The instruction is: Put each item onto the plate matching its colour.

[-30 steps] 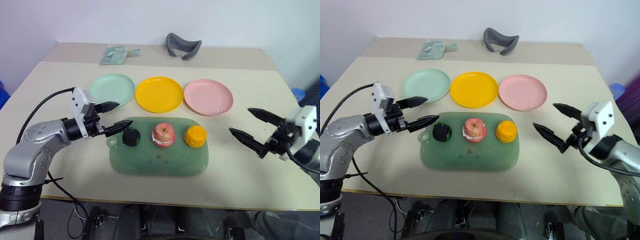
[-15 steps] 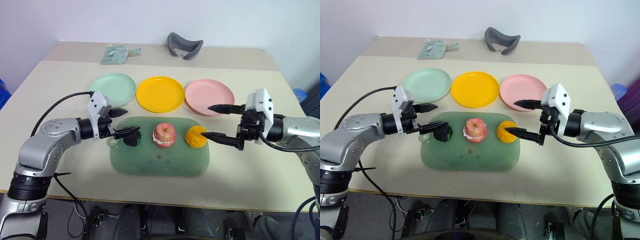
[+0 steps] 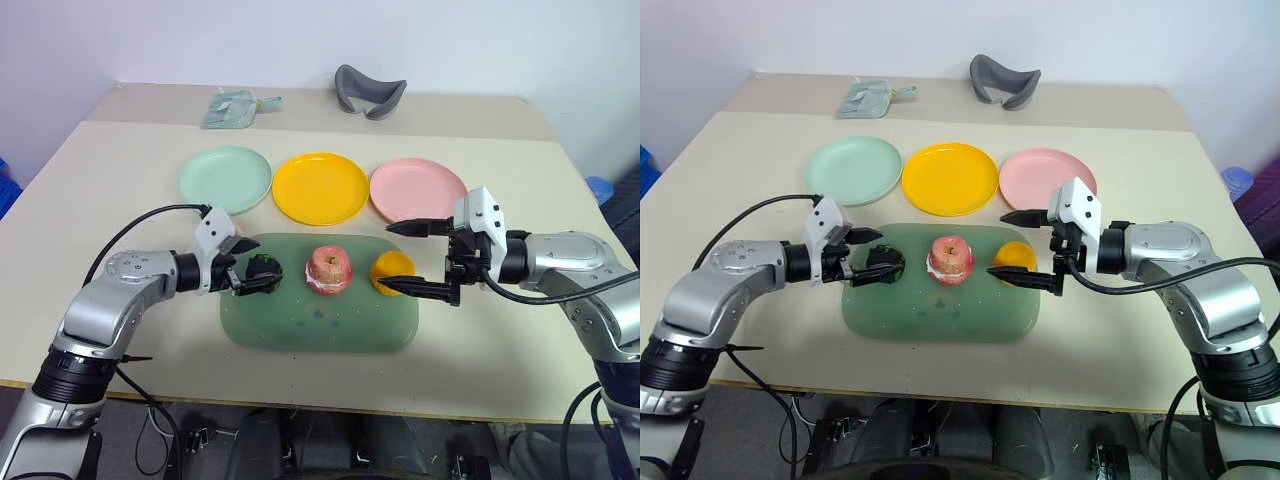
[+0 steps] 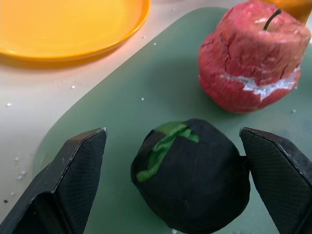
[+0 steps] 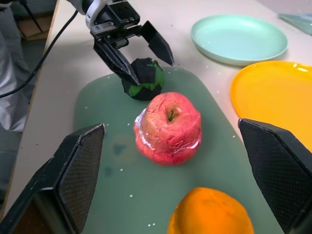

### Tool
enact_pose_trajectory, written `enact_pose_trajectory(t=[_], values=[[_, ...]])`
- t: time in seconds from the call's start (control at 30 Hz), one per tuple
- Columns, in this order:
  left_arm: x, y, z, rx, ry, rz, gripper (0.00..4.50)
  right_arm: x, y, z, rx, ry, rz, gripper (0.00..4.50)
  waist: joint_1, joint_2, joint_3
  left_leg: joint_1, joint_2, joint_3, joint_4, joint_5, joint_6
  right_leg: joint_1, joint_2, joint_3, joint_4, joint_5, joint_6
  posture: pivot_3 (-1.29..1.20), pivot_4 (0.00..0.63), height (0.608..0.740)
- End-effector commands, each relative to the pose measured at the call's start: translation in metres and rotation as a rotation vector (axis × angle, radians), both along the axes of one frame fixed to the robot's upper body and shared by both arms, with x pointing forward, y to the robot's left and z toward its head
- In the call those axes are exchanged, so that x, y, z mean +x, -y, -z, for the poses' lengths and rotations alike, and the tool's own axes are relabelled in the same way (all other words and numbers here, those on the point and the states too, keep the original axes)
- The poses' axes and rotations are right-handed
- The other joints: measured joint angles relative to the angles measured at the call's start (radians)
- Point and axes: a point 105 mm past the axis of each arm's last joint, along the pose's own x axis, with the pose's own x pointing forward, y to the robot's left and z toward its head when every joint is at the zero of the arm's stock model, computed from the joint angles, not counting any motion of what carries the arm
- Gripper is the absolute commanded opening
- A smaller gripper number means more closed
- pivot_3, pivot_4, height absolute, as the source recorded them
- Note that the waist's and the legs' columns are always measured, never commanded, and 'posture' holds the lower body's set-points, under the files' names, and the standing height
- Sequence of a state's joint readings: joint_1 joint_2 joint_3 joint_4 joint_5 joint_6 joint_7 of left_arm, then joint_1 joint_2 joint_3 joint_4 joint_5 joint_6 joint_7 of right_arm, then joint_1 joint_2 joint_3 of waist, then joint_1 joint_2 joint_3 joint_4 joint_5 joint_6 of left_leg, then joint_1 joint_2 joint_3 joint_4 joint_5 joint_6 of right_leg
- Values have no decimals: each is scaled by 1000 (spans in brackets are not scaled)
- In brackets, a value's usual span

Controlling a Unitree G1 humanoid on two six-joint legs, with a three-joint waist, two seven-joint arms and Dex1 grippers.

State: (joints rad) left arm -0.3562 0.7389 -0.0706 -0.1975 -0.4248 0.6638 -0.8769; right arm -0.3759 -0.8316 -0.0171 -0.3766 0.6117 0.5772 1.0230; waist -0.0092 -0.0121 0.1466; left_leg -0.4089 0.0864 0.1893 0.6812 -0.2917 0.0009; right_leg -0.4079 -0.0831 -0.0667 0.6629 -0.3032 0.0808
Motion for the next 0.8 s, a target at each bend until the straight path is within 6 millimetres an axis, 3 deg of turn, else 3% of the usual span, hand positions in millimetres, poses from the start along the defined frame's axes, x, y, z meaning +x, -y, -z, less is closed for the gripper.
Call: enact_pose_trajectory(t=[0.03, 0.33, 0.43, 0.53, 0.67, 0.8], values=[[-1, 1, 2, 24, 15, 15, 4500, 4, 0, -14, 19, 82, 8, 4477, 0, 0, 0, 0, 0, 0, 0, 0, 0, 0, 0, 0, 0, 0, 0, 0, 150, 740], [0, 1, 10, 44, -2, 15, 4500, 8, -1, -12, 27, 104, 26, 4477, 0, 0, 0, 0, 0, 0, 0, 0, 0, 0, 0, 0, 0, 0, 0, 0, 150, 740], [1, 2, 11, 44, -1, 12, 3620, 7, -2, -12, 29, 106, 27, 4500, -1, 0, 0, 0, 0, 0, 0, 0, 0, 0, 0, 0, 0, 0, 0, 0, 150, 740], [2, 3, 11, 40, 2, 10, 2190, 6, -2, -12, 33, 107, 30, 4500, 0, 0, 0, 0, 0, 0, 0, 0, 0, 0, 0, 0, 0, 0, 0, 0, 150, 740], [5, 0, 7, 8, 14, -23, 2190, 7, -2, -15, 41, 113, 40, 4500, 0, 0, 0, 0, 0, 0, 0, 0, 0, 0, 0, 0, 0, 0, 0, 0, 150, 740], [37, -20, -16, -72, 132, -223, 2190, 14, 0, -19, 67, 141, 73, 4500, 1, 0, 0, 0, 0, 0, 0, 0, 0, 0, 0, 0, 1, 0, 0, 0, 150, 740]])
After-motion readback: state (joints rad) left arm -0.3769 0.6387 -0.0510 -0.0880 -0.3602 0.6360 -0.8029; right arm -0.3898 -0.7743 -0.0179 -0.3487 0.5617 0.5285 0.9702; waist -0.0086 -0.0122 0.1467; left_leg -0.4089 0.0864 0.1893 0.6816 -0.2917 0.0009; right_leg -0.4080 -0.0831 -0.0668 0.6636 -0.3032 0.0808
